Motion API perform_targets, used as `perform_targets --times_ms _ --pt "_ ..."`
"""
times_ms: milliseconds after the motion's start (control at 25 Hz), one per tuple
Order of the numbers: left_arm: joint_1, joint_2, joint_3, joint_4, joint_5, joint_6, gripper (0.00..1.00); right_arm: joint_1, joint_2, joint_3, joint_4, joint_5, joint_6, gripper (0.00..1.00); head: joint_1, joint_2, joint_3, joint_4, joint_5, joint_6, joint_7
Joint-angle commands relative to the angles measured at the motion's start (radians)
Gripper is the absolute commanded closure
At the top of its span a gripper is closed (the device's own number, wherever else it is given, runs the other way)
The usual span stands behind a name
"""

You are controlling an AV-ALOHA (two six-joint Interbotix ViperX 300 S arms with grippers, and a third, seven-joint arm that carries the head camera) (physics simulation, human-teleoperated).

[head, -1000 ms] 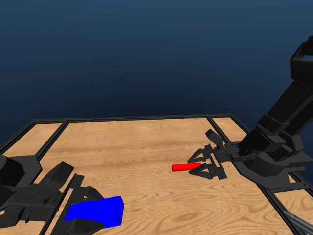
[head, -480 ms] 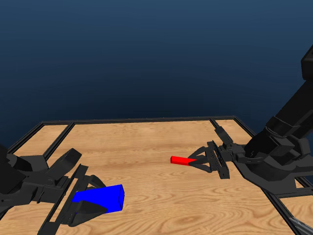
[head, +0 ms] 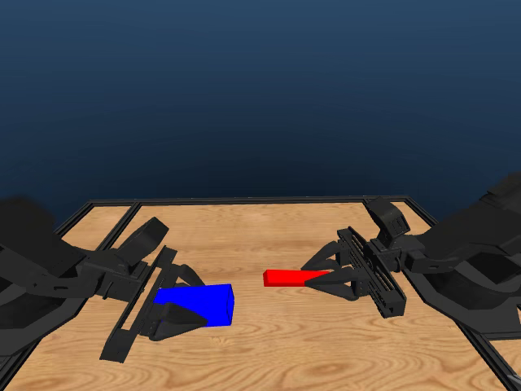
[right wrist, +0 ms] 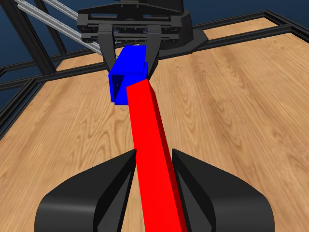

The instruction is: Insert peg into socket

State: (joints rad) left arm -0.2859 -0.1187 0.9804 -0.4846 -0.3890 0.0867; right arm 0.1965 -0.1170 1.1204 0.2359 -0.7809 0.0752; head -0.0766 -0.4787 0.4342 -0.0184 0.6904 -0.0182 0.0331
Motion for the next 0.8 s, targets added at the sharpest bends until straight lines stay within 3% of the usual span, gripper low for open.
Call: perform_targets --times_ms 40,120,200,240,320,400,440,520,560,680,720,800 --pt "0.050 -0.054 -0.055 0.036 0.025 0.024 1.00 0.007 0.003 -0.094 -0.022 0.140 -0.019 1.00 0.032 -0.005 -0.013 0.007 -0.011 0.004 -0.008" --pt "0.053 -0.040 -0.050 0.069 0.054 0.035 1.00 0.005 0.009 -0.123 -0.030 0.187 -0.025 1.00 0.042 -0.003 -0.015 0.010 -0.012 0.007 -0.009" --pt "0.066 -0.069 -0.094 0.080 0.076 0.038 1.00 0.002 0.013 -0.142 -0.035 0.222 -0.027 1.00 0.046 -0.002 -0.015 0.011 -0.012 0.009 -0.010" --pt "0.070 -0.051 -0.076 0.090 0.093 0.029 1.00 -0.001 0.006 -0.142 -0.038 0.229 -0.025 1.00 0.046 -0.002 -0.015 0.011 -0.012 0.009 -0.010" --pt "0.099 -0.079 -0.124 0.149 0.143 0.011 1.00 -0.009 0.020 -0.175 -0.047 0.254 -0.026 1.00 0.060 0.007 -0.020 0.015 -0.008 0.014 -0.017" --pt "0.096 -0.047 -0.107 0.147 0.125 0.023 1.00 -0.014 0.017 -0.189 -0.056 0.271 -0.026 1.00 0.063 0.010 -0.022 0.016 -0.006 0.016 -0.019" --pt "0.104 -0.068 -0.143 0.156 0.136 0.011 1.00 -0.016 0.030 -0.200 -0.060 0.282 -0.032 1.00 0.064 0.011 -0.022 0.016 -0.004 0.016 -0.021" --pt "0.103 -0.062 -0.126 0.176 0.159 -0.004 1.00 -0.019 0.027 -0.207 -0.067 0.298 -0.027 1.00 0.065 0.012 -0.023 0.016 -0.001 0.017 -0.023" --pt "0.104 -0.057 -0.148 0.174 0.156 -0.004 1.00 -0.019 0.024 -0.209 -0.069 0.301 -0.026 1.00 0.065 0.012 -0.023 0.016 -0.001 0.017 -0.023" --pt "0.095 -0.031 -0.134 0.201 0.199 -0.036 1.00 -0.025 0.006 -0.225 -0.076 0.335 -0.037 1.00 0.069 0.012 -0.023 0.017 0.009 0.017 -0.022" --pt "0.098 -0.035 -0.147 0.195 0.191 -0.055 1.00 -0.025 0.002 -0.222 -0.076 0.349 -0.041 1.00 0.070 0.012 -0.023 0.017 0.011 0.017 -0.022" --pt "0.098 -0.032 -0.127 0.220 0.210 -0.079 1.00 -0.025 -0.008 -0.223 -0.078 0.371 -0.045 1.00 0.070 0.010 -0.023 0.017 0.012 0.016 -0.023"
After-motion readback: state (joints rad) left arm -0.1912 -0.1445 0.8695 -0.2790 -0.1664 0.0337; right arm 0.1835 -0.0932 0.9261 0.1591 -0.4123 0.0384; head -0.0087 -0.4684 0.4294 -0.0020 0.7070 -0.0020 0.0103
